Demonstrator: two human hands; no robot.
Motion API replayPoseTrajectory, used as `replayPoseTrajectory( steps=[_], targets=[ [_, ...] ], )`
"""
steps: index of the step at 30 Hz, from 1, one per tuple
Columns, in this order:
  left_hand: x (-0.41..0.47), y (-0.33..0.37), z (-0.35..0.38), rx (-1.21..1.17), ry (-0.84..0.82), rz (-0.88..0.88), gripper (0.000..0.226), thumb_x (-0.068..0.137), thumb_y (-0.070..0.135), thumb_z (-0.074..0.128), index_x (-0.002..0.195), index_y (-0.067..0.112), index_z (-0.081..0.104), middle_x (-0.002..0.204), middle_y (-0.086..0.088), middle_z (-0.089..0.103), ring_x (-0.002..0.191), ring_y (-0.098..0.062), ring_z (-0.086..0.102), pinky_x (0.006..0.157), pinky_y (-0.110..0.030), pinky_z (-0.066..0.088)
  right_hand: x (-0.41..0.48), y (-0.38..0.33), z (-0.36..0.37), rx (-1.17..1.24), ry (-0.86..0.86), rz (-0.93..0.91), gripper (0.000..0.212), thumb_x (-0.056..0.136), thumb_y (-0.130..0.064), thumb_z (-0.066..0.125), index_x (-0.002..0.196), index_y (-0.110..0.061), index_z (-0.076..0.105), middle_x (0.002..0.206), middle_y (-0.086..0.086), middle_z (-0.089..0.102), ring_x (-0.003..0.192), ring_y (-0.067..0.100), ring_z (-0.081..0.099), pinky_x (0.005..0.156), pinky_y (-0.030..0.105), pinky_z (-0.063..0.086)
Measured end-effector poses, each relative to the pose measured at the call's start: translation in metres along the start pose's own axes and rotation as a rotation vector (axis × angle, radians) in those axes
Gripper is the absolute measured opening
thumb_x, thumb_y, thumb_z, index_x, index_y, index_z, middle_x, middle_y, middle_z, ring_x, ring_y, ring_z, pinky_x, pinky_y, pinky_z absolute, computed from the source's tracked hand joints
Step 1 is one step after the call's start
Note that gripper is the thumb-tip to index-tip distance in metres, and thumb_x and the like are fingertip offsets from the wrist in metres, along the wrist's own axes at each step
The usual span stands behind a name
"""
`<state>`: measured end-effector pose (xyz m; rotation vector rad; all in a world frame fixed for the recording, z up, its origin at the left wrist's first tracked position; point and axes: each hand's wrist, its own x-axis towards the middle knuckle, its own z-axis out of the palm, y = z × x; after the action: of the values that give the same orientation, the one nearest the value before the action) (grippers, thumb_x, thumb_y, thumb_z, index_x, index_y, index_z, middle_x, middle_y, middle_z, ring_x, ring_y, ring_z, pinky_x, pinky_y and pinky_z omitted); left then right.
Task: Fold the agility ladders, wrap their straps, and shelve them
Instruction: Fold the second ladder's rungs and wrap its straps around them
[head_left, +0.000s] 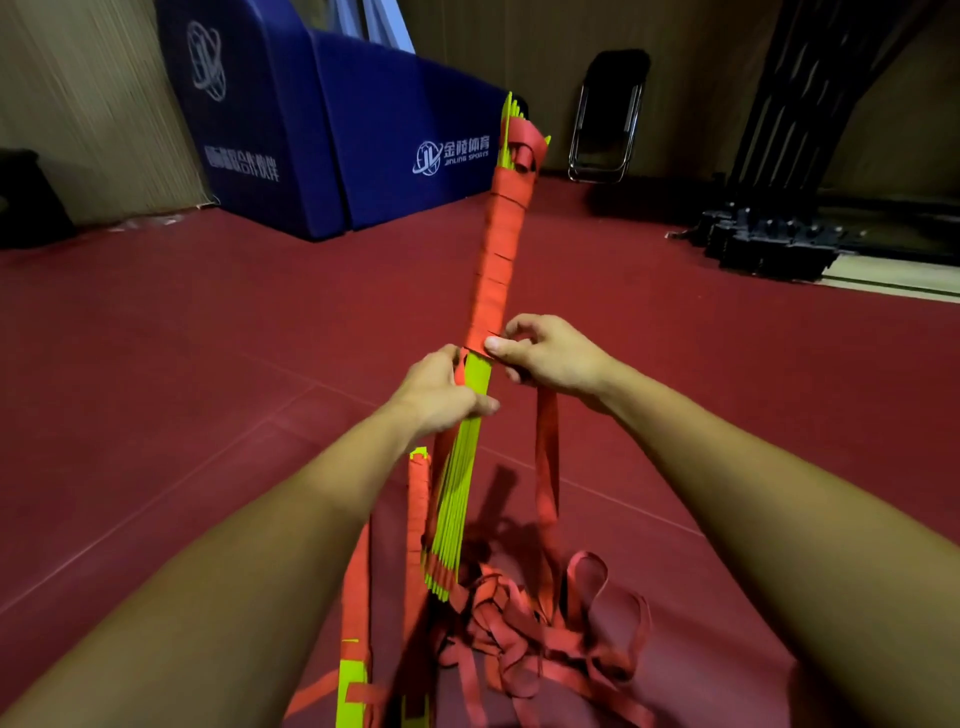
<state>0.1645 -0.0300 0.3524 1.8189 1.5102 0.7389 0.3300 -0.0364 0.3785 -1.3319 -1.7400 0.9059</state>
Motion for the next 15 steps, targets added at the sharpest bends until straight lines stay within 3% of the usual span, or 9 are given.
replayPoseTrajectory(
  steps=[3,7,10,12,15],
  targets=[
    [-0.003,-0.004,-0.001,-0.178,-0.127,0.017,0.033,0.078,0.001,0.078,0.107,0.014,0.067,0.089,-0.003,0.067,0.082,-0.017,0.062,0.077,-0.03,0.05,-0.003,0.0,-0.002,0.166,-0.088,0.036,0.016,0.097,-0.023,0.062,0.099,-0.007,0.058,0.059,0.003,0.052,0.049,0.009,0.043,0.049,0.018,0.036],
    [-0.004,0.001,-0.001,-0.206,-0.175,0.069,0.034,0.084,-0.003,0.07,0.115,0.013,0.068,0.091,-0.002,0.064,0.082,-0.014,0.058,0.079,-0.029,0.046,-0.001,0.001,0.0,0.298,-0.051,0.035,0.018,0.095,-0.02,0.065,0.098,-0.004,0.056,0.057,0.001,0.049,0.049,0.008,0.04,0.048,0.017,0.035],
    [-0.002,0.005,0.003,-0.2,-0.092,0.045,0.051,0.07,0.022,0.085,0.115,0.015,0.063,0.095,-0.003,0.068,0.086,-0.022,0.064,0.084,-0.04,0.054,0.005,-0.004,0.005,0.37,0.088,0.032,0.025,0.092,-0.018,0.069,0.088,-0.012,0.045,0.061,0.002,0.051,0.047,0.007,0.042,0.046,0.019,0.034],
    [-0.003,0.004,0.005,-0.004,-0.011,0.06,0.065,0.057,0.044,0.089,0.109,0.019,0.06,0.1,0.0,0.07,0.093,-0.022,0.067,0.084,-0.037,0.055,0.008,-0.007,0.007,0.409,0.183,0.042,0.034,0.089,-0.019,0.073,0.085,-0.017,0.039,0.065,0.004,0.053,0.047,0.006,0.045,0.047,0.02,0.035],
    [-0.005,0.005,0.007,0.103,0.023,0.092,0.045,0.071,0.029,0.088,0.104,0.019,0.058,0.101,0.002,0.068,0.093,-0.016,0.063,0.077,-0.027,0.047,0.01,-0.003,0.006,0.19,0.3,0.045,0.041,0.079,-0.032,0.082,0.084,-0.014,0.046,0.062,0.003,0.059,0.049,0.009,0.048,0.051,0.025,0.038]
  ],
)
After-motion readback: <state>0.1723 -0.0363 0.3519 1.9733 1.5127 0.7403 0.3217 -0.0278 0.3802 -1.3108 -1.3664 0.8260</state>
